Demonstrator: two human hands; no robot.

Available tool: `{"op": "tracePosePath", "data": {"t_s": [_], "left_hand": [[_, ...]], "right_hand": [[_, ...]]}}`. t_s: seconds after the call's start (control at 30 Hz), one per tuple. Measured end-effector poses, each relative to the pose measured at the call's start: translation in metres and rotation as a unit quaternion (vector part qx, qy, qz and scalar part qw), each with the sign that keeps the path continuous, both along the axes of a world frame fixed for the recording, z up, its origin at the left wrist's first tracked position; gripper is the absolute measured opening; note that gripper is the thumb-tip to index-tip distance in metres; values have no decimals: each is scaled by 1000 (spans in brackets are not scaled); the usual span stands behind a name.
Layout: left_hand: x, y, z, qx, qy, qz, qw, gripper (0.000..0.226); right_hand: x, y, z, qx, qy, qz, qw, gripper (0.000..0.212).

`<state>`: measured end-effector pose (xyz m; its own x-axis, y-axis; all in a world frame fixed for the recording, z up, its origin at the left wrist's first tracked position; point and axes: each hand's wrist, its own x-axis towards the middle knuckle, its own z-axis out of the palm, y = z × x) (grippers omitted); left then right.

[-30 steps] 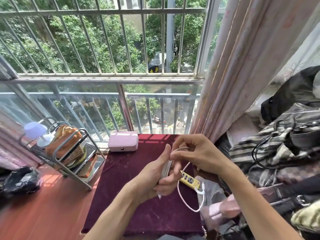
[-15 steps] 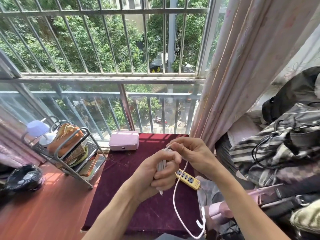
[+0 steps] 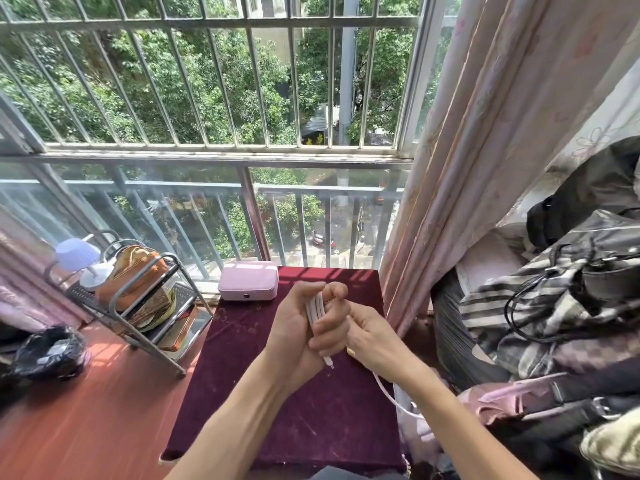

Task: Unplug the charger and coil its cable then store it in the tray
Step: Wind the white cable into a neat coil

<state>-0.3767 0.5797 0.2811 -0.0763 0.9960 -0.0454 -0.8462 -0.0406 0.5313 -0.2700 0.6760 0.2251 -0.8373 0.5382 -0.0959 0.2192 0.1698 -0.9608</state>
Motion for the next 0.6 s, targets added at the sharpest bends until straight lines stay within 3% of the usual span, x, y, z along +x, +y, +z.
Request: {"op": "tracePosePath", "data": {"t_s": [0.13,0.2,0.3,0.6], "left_hand": [[-5,6,-4,-62,114,71,989,36],[-6,10,-10,-94,152,103,978,45],[-9,14,-17,-135,204,134,960,40],[-16,9,-28,-173,349,74,918,33]], "right_hand": [[9,-6,1,102,-72,39,991,37],[15,-10,9,145,-119,72,980,28],[23,-14,20,203,-153,97,962,24],[39,-5,60,327,-155,92,927,28]]}}
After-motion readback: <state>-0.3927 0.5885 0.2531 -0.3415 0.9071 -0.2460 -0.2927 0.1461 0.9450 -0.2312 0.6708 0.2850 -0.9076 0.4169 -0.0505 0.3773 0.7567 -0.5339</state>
